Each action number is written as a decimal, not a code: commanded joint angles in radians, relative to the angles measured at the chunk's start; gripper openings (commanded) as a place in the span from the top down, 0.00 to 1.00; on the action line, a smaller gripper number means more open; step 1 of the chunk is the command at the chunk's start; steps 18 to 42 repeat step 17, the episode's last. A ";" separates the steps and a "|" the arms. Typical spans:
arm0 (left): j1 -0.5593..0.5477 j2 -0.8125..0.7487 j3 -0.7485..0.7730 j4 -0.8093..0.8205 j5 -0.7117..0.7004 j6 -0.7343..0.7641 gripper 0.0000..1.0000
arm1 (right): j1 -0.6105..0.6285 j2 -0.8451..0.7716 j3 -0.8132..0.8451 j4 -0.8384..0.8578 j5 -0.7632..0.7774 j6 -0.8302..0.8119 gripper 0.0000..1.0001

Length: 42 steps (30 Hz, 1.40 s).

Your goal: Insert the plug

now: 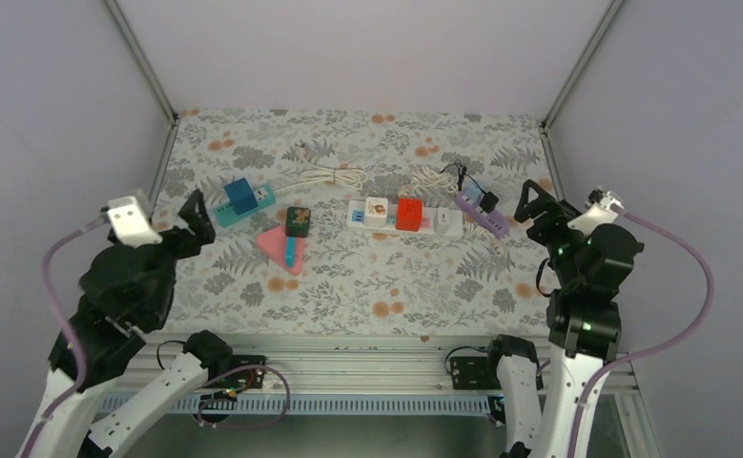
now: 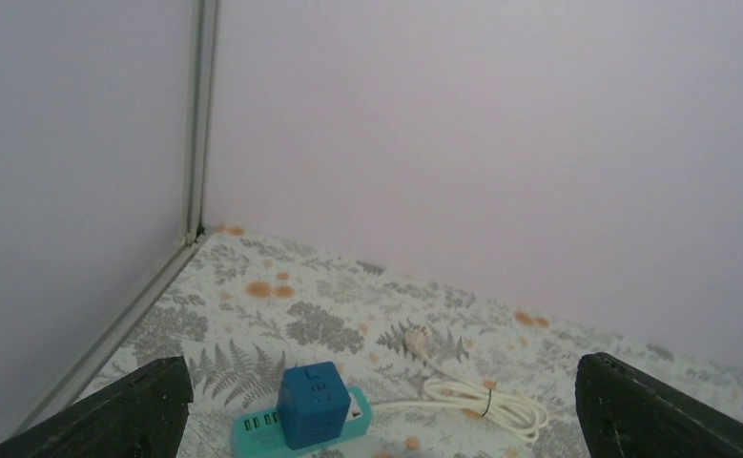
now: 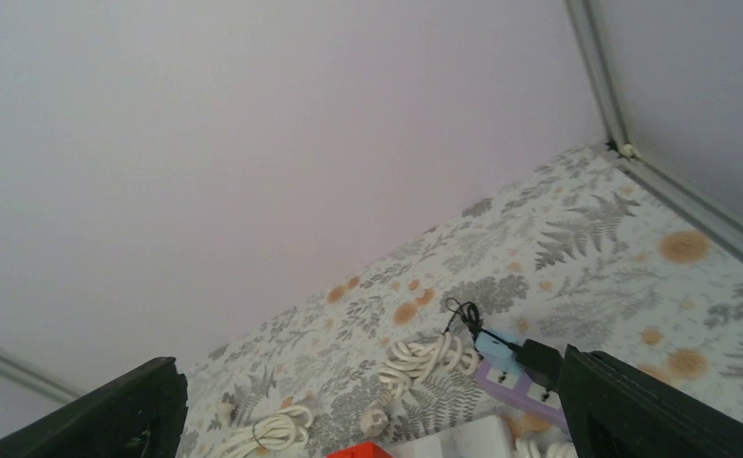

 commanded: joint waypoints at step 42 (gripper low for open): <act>0.003 -0.230 0.076 -0.076 -0.066 0.075 0.00 | 0.005 -0.303 0.068 -0.202 0.379 0.074 0.00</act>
